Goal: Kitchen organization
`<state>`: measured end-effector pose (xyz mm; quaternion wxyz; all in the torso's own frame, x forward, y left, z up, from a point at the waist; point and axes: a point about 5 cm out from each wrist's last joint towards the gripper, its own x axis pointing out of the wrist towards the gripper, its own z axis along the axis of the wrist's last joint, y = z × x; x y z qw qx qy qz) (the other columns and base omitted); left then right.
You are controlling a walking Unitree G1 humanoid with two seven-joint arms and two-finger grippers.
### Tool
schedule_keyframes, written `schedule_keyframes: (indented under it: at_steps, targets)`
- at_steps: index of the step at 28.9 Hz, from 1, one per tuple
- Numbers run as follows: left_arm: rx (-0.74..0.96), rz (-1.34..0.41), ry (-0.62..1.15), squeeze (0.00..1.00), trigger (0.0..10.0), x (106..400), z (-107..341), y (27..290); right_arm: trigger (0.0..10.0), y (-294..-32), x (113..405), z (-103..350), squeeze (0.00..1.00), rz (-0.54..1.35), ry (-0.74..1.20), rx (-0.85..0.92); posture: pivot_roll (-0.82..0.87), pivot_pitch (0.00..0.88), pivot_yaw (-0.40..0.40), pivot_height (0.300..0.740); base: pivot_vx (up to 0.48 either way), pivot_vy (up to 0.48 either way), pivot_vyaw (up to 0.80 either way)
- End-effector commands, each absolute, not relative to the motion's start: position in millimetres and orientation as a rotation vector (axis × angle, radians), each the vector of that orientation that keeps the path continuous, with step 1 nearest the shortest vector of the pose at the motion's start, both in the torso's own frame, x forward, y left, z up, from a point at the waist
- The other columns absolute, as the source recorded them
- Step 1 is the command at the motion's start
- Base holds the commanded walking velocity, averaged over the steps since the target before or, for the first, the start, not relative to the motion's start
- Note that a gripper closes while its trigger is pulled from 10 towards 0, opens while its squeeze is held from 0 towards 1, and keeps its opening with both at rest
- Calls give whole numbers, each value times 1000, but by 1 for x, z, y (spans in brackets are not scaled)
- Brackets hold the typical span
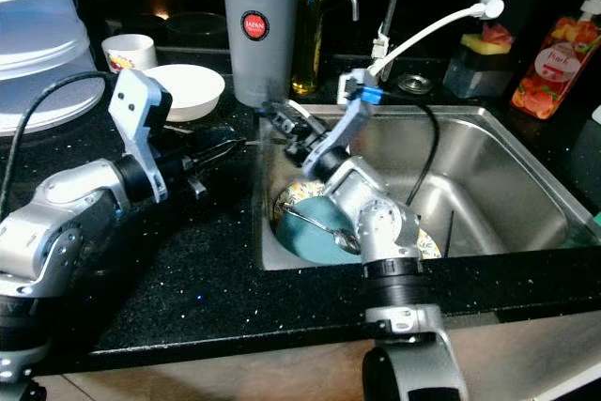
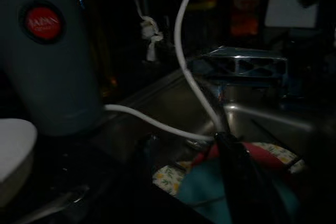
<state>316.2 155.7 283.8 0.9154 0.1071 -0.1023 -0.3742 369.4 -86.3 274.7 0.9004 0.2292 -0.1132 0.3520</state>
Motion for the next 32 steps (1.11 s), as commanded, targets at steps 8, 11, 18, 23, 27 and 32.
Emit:
schedule_keyframes:
  at_steps: [8,11,18,23,27,32]
  targets:
    - [305,-659,-176,0,10000,328,281,165,10000,-98,380,250,937,583,-254,205,94,78,-57,740,0,0,0]
    - [323,-564,-150,0,10000,339,277,172,10000,-99,381,233,1000,569,-220,131,93,78,-57,740,0,0,0]
    - [349,-402,-105,0,10000,364,279,186,10000,-99,382,208,0,555,-133,22,96,96,-58,740,0,0,0]
    - [335,-284,-128,0,10000,393,298,195,10000,-96,382,216,0,558,-178,66,96,111,-50,740,0,0,0]
    - [312,-224,-134,0,10000,408,309,199,10000,-91,377,219,0,573,-211,88,86,122,-36,740,0,0,0]
    - [330,-187,-121,1000,10000,413,311,205,10000,-88,372,219,0,582,-222,98,74,135,-24,740,0,0,0]
